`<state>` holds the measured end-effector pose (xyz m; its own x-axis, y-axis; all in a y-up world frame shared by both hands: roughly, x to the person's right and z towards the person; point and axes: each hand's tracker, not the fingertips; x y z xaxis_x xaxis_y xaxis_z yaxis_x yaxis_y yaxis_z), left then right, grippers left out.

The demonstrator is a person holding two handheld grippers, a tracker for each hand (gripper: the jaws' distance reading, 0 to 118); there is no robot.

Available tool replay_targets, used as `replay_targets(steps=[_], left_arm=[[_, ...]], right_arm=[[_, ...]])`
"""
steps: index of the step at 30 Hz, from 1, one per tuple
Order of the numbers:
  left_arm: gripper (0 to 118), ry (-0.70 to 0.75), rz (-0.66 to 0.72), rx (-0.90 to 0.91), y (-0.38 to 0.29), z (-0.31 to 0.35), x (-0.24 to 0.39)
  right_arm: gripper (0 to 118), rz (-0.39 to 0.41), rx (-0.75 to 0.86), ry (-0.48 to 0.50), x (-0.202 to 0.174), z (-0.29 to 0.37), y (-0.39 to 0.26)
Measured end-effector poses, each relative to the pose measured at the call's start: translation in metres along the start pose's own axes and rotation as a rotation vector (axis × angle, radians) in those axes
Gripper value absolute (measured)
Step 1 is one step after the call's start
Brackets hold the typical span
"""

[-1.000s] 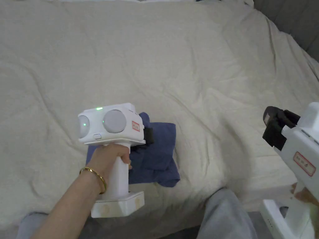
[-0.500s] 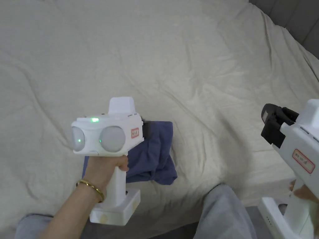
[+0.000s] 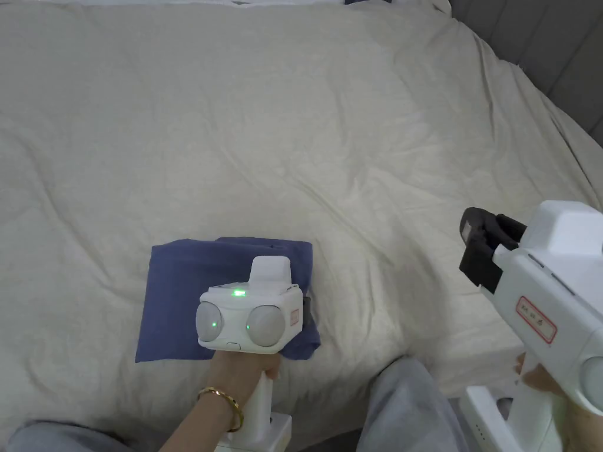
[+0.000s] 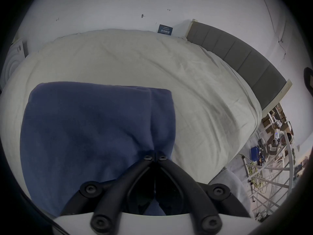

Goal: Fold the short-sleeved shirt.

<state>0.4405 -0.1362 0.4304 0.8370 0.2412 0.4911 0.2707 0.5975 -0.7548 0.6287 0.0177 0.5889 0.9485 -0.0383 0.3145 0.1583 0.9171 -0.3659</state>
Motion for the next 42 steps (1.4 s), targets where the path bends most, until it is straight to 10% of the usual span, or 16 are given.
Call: replay_targets(steps=[6,13,26,29,31,34,42], left_arm=[[1,-0.11,0.09,0.185,0.023,0.062,-0.02],[1,0.285,-0.02,0.534,0.027,0.142,-0.068],[2,0.408,0.019,0.471,-0.008,0.159,-0.124],[30,0.403,0.042,0.46,-0.004,0.159,-0.13],[80,0.383,0.058,0.445,0.004,0.158,-0.137],[118,0.296,0.112,0.399,0.025,0.157,-0.153],[118,-0.155,0.346,0.016,0.058,0.098,-0.227]], right_arm=[[1,0.018,0.022,0.053,-0.016,-0.004,0.007],[1,0.067,0.026,0.18,-0.077,-0.034,0.005],[1,0.112,-0.408,0.155,-0.181,-0.153,-0.106],[1,0.068,-0.426,0.112,-0.174,-0.159,-0.119],[1,0.071,-0.415,0.114,-0.173,-0.158,-0.116],[1,0.122,-0.405,0.115,-0.177,-0.158,-0.116],[1,0.13,-0.392,0.152,-0.169,-0.153,-0.114]])
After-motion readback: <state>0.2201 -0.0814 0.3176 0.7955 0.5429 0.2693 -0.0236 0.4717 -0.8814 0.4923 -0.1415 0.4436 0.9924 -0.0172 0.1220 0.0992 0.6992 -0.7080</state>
